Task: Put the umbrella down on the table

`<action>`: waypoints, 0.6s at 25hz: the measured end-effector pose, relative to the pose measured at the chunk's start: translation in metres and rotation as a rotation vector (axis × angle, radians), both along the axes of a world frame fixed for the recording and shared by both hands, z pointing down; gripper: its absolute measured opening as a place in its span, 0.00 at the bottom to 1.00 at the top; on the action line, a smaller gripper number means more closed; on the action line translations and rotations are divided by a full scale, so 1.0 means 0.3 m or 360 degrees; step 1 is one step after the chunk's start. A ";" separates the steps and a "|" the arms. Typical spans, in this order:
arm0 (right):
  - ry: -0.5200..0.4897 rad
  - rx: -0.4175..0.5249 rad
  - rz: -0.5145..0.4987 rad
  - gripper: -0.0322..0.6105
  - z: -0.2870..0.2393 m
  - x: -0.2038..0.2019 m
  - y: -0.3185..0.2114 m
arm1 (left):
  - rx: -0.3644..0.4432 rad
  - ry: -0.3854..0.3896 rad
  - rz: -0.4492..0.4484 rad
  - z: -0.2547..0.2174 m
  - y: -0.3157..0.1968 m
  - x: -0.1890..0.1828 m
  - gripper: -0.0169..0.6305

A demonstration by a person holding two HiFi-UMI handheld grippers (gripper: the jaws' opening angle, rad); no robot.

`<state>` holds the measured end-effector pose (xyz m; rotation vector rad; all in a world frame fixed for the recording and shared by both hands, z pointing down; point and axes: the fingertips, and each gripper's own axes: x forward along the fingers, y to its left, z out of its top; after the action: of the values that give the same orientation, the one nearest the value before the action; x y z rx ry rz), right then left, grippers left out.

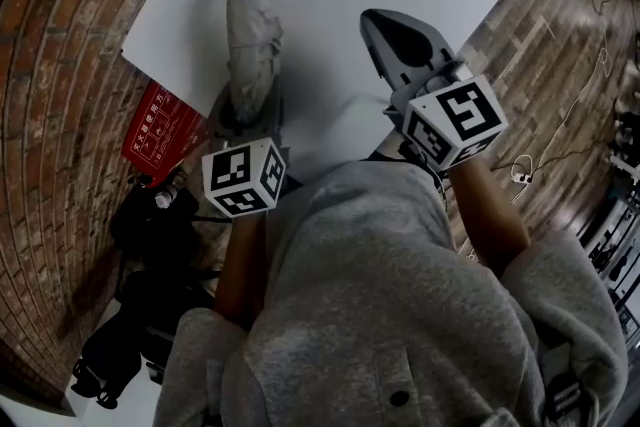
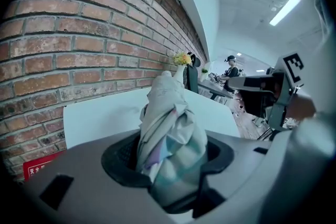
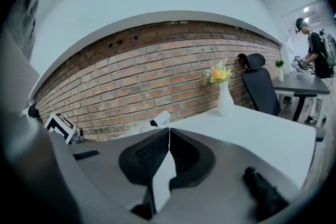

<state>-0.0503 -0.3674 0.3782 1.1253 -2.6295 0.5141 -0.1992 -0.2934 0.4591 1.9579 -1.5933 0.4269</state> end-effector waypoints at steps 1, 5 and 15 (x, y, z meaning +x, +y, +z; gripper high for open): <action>0.0003 -0.0002 0.0002 0.09 0.002 0.002 -0.001 | -0.0007 -0.0001 0.0005 0.008 0.000 0.003 0.40; 0.0018 -0.0013 0.0004 0.09 0.012 0.007 -0.004 | -0.0034 -0.0003 0.0016 0.034 0.001 0.011 0.40; 0.0044 -0.0049 -0.0001 0.09 0.041 -0.003 -0.016 | -0.0106 -0.0013 0.0053 0.097 -0.008 0.014 0.40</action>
<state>-0.0512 -0.3723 0.3906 1.1147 -2.5891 0.5329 -0.1950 -0.2958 0.4880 1.9376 -1.5340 0.4959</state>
